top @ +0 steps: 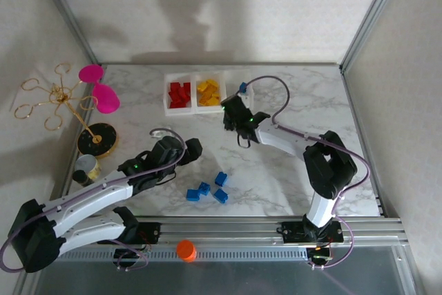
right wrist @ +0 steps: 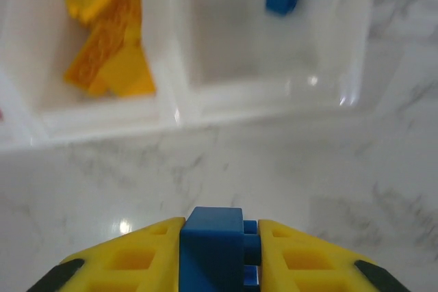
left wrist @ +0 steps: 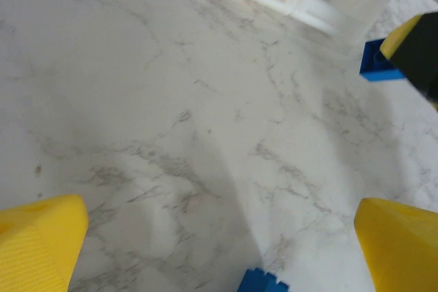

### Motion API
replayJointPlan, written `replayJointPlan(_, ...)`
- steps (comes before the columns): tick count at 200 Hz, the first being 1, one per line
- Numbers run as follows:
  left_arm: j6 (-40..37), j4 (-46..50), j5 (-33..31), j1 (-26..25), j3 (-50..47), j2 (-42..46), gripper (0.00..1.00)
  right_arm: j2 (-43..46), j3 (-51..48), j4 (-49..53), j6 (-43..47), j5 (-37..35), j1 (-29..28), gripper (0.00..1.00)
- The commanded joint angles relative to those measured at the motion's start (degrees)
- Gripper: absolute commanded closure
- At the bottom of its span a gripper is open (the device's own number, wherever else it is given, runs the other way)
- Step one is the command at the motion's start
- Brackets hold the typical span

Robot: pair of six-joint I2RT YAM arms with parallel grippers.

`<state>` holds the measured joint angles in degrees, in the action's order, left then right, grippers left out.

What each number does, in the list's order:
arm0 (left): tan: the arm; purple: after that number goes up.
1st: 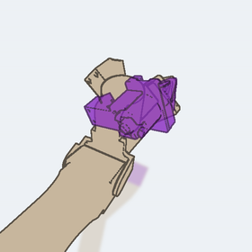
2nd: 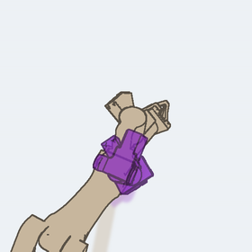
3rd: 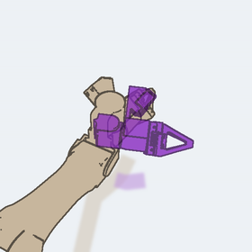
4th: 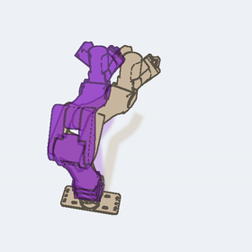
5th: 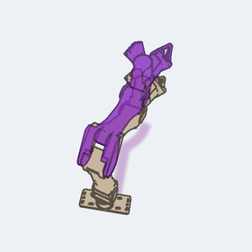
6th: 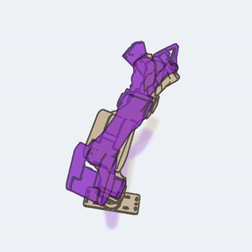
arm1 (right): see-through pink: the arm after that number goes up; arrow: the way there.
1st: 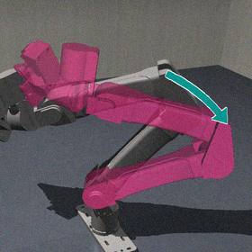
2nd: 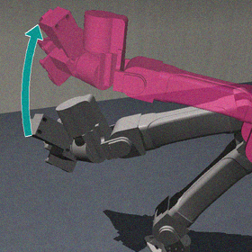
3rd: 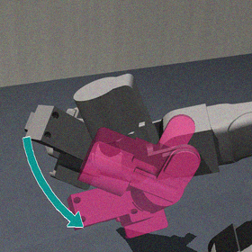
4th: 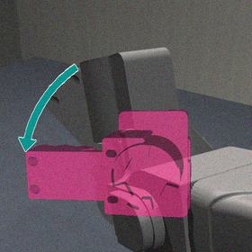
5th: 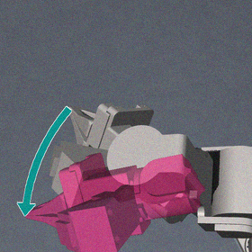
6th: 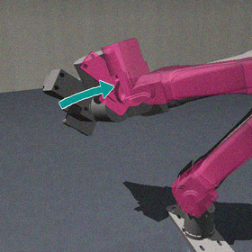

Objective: Sort the legos into containers by color
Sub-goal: Place the lego in the container.

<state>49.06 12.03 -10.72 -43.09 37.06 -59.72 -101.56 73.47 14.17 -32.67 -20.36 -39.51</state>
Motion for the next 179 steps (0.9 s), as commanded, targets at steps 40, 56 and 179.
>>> replayJointPlan(40,-1.2,-3.3,-2.2,-0.2,8.5,-8.3,0.00,-13.3,15.4,-5.7,10.6,0.3,7.0,0.72)
replayJointPlan(56,-1.1,-4.6,-1.4,-0.2,9.2,-9.5,0.00,-18.5,22.1,-3.7,12.2,-0.3,8.2,0.67)
replayJointPlan(179,1.0,-1.3,0.1,-0.4,4.5,-2.7,0.00,-0.7,5.0,-0.7,9.8,8.1,3.2,0.33)
